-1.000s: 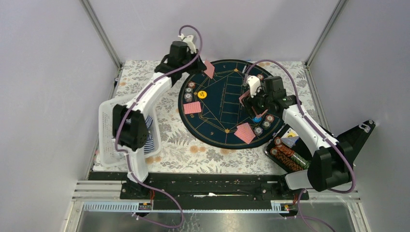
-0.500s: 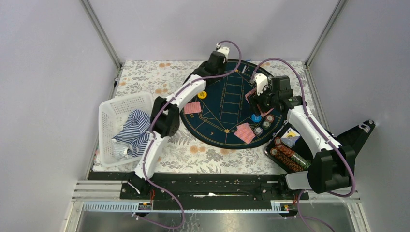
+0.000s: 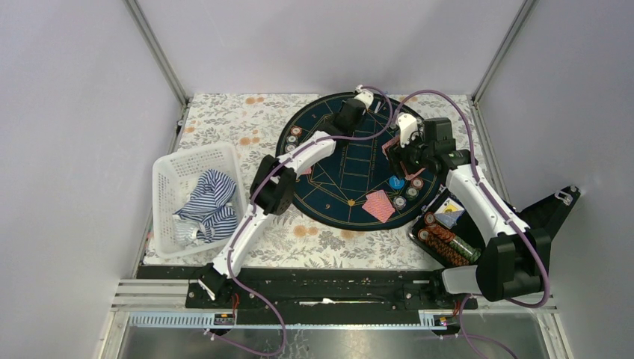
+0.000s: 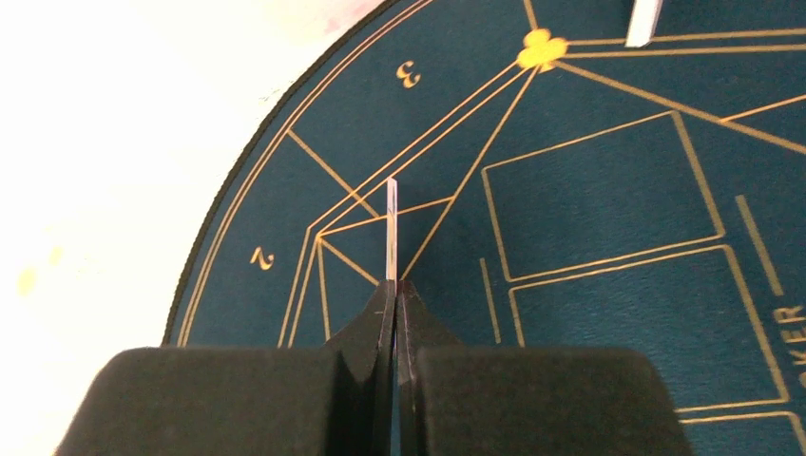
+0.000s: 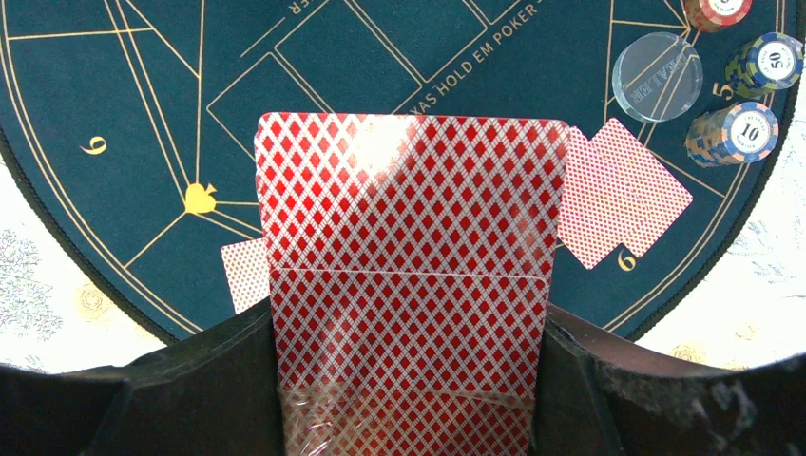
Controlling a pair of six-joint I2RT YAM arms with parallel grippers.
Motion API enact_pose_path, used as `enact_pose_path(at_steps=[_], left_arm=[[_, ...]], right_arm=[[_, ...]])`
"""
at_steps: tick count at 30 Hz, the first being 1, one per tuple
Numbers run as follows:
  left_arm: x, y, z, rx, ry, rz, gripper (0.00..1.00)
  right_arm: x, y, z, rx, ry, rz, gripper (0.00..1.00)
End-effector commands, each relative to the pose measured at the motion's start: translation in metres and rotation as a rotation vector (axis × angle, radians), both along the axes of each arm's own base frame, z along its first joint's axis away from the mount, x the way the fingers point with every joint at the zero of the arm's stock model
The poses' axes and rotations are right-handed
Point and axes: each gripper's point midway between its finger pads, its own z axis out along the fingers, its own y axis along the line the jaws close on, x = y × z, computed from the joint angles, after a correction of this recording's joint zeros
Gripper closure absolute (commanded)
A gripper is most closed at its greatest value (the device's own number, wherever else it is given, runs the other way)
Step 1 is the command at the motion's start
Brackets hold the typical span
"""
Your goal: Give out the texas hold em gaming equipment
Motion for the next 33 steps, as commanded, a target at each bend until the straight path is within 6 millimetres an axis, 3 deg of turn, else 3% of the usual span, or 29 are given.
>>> enact_pose_path(at_steps=[1,12,19,33], left_arm=[[0.012,-0.028,0.035,-0.161,-0.083,-0.061,1.00],[0.012,-0.064,0.005,-0.322,-0.031,-0.155,1.00],[0.016,-0.072,-0.004,-0.438,0.007,-0.167,0.98],[0.018,-0.080,-0.004,-0.608,0.062,-0.186,0.84]], right_arm=[[0.006,0.002,0.026,0.043,-0.087,0.004,1.00],[0.006,0.001,0.022,0.044,-0.078,0.002,1.00],[0.007,0.000,0.019,0.043,-0.070,0.001,1.00],[0.008,0.001,0.016,0.042,-0.062,0.001,1.00]])
